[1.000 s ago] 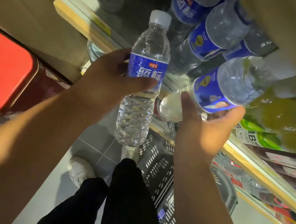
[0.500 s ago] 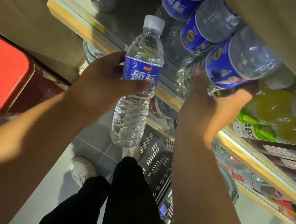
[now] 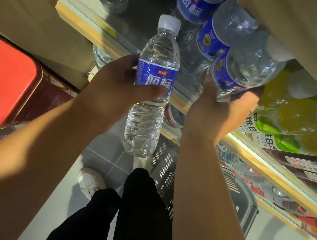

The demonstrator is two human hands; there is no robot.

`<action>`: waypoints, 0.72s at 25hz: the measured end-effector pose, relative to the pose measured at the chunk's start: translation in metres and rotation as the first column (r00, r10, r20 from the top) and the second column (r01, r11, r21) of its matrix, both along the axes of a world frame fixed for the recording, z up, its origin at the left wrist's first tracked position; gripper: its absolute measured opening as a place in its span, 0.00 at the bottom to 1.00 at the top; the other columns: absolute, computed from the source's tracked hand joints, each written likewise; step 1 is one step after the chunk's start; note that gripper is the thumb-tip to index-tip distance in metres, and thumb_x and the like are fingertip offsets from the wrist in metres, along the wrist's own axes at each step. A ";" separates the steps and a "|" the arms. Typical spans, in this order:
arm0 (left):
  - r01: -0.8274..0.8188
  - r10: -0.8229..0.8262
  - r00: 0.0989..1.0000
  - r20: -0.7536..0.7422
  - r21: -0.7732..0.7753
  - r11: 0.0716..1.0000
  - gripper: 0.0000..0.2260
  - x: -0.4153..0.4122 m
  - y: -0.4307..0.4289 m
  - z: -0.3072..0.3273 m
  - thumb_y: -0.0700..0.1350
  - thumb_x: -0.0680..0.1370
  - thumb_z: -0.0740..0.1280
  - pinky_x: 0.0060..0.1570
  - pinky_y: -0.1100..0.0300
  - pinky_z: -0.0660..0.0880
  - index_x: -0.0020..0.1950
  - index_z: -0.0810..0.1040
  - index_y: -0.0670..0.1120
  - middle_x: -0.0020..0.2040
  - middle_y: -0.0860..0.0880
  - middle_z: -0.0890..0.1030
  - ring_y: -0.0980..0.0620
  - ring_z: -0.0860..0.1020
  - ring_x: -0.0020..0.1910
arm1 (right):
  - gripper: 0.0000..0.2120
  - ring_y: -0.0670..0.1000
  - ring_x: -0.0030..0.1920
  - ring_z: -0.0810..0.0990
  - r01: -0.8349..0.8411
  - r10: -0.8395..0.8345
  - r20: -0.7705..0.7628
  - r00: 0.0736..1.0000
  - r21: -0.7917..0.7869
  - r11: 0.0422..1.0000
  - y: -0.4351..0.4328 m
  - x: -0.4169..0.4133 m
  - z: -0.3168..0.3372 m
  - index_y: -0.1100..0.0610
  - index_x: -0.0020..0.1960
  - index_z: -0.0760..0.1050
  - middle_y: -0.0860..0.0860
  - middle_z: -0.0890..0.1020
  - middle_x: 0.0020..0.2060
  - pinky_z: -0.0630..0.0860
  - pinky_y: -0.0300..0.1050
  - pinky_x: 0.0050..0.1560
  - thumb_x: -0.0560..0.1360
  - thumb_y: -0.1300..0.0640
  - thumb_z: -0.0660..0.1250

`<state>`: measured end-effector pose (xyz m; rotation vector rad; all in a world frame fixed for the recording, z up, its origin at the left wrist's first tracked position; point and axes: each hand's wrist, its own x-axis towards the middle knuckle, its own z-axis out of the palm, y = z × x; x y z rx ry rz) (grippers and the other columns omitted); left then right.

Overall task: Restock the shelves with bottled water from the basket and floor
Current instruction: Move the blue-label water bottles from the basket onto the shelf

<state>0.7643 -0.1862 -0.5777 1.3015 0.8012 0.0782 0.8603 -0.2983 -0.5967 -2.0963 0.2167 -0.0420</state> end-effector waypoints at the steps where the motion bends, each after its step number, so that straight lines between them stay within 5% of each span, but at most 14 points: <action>1: 0.005 -0.005 1.000 -0.005 -0.001 1.000 0.14 0.000 0.000 0.000 0.39 0.71 0.75 0.31 0.73 0.71 0.56 0.80 0.47 0.39 0.56 0.84 0.65 0.77 0.30 | 0.24 0.58 0.46 0.74 -0.017 0.017 -0.006 1.000 -0.015 1.000 -0.003 0.002 -0.008 0.65 0.58 0.68 0.59 0.75 0.49 0.76 0.55 0.50 0.72 0.52 0.73; 6: 0.040 -0.036 0.998 -0.051 0.078 0.996 0.16 -0.003 -0.002 -0.008 0.44 0.71 0.75 0.31 0.74 0.70 0.58 0.79 0.49 0.43 0.58 0.83 0.66 0.76 0.29 | 0.28 0.46 0.54 0.77 0.139 -0.128 -0.080 0.989 0.149 0.979 0.001 0.001 -0.006 0.56 0.67 0.69 0.47 0.79 0.56 0.70 0.30 0.47 0.71 0.64 0.74; 11: 0.041 -0.038 0.998 -0.050 0.055 0.998 0.17 -0.002 -0.007 -0.009 0.44 0.71 0.76 0.33 0.70 0.71 0.58 0.80 0.50 0.43 0.57 0.83 0.65 0.76 0.31 | 0.20 0.48 0.51 0.74 0.240 -0.207 -0.158 0.965 0.229 0.943 0.007 -0.001 -0.007 0.55 0.56 0.67 0.52 0.74 0.57 0.71 0.38 0.45 0.71 0.66 0.73; 14: 0.039 -0.039 0.999 -0.017 0.026 0.999 0.17 -0.005 -0.005 -0.008 0.45 0.70 0.77 0.39 0.65 0.75 0.57 0.80 0.51 0.48 0.55 0.85 0.61 0.81 0.41 | 0.20 0.49 0.50 0.73 0.279 -0.215 -0.226 0.950 0.308 0.909 -0.003 -0.010 -0.014 0.55 0.57 0.68 0.52 0.72 0.54 0.71 0.27 0.33 0.72 0.66 0.73; 18: 0.046 -0.046 0.999 -0.015 0.013 0.999 0.25 -0.009 0.001 -0.012 0.53 0.63 0.77 0.47 0.56 0.77 0.58 0.80 0.51 0.50 0.54 0.85 0.54 0.83 0.49 | 0.16 0.47 0.42 0.75 0.046 -0.038 -0.127 0.991 0.067 0.997 -0.018 -0.004 -0.028 0.49 0.46 0.68 0.49 0.76 0.43 0.70 0.37 0.41 0.70 0.51 0.76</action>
